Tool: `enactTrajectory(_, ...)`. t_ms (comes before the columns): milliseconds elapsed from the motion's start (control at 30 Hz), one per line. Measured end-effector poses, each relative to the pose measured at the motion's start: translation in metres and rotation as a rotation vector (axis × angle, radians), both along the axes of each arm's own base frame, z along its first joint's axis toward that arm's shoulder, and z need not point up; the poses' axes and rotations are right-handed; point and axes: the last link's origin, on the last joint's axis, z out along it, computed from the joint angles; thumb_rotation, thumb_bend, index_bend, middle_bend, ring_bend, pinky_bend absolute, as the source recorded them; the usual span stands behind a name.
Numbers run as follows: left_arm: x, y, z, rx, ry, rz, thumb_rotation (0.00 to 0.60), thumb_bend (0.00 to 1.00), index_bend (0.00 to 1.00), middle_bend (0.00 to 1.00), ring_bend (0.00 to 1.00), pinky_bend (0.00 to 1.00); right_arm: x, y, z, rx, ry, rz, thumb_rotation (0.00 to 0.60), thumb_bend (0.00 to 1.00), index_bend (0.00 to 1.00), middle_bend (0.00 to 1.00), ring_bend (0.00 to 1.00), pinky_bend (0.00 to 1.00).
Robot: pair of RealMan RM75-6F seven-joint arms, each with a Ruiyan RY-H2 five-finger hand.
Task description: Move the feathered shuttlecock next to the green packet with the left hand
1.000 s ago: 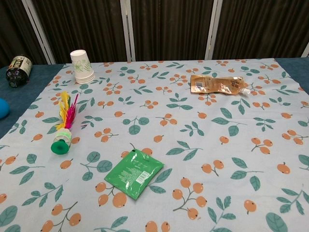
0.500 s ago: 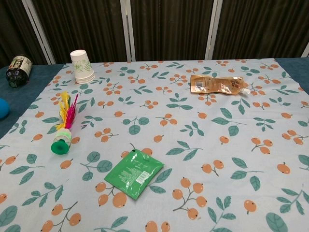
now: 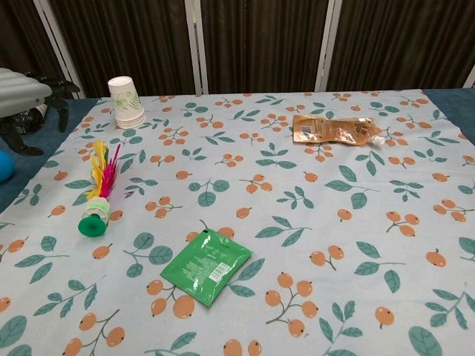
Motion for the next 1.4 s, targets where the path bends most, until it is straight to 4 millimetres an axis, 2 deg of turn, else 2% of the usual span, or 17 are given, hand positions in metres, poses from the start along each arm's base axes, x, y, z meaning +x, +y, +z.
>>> enactTrajectory(233,0.014,0.014,-0.021,-0.024,0.019,-0.037,0.600,0.34,0.42,0.00,0.00,0.00,-0.001,0.000,0.000,0.004,-0.002,-0.006,0.600,0.09,0.05,0.00,0.00,0.00)
enactTrajectory(500,0.021,0.022,-0.030,-0.039,0.033,-0.031,0.600,0.34,0.38,0.00,0.00,0.00,-0.001,0.000,0.001,0.007,-0.009,-0.012,0.600,0.09,0.05,0.00,0.00,0.00)
enactTrajectory(867,0.022,0.033,-0.044,-0.044,0.056,-0.003,0.600,0.34,0.39,0.00,0.00,0.00,-0.001,0.000,0.001,0.009,-0.013,-0.016,0.600,0.09,0.05,0.00,0.00,0.00)
enactTrajectory(1100,0.029,0.040,-0.053,-0.046,0.054,0.001,0.600,0.34,0.47,0.00,0.00,0.00,-0.001,-0.001,0.000,0.010,-0.016,-0.023,0.600,0.09,0.05,0.00,0.00,0.00)
enactTrajectory(1400,0.026,0.043,-0.056,-0.045,0.072,0.017,0.600,0.35,0.48,0.00,0.00,0.00,-0.002,-0.001,0.001,0.007,-0.017,-0.028,0.600,0.09,0.05,0.00,0.00,0.00)
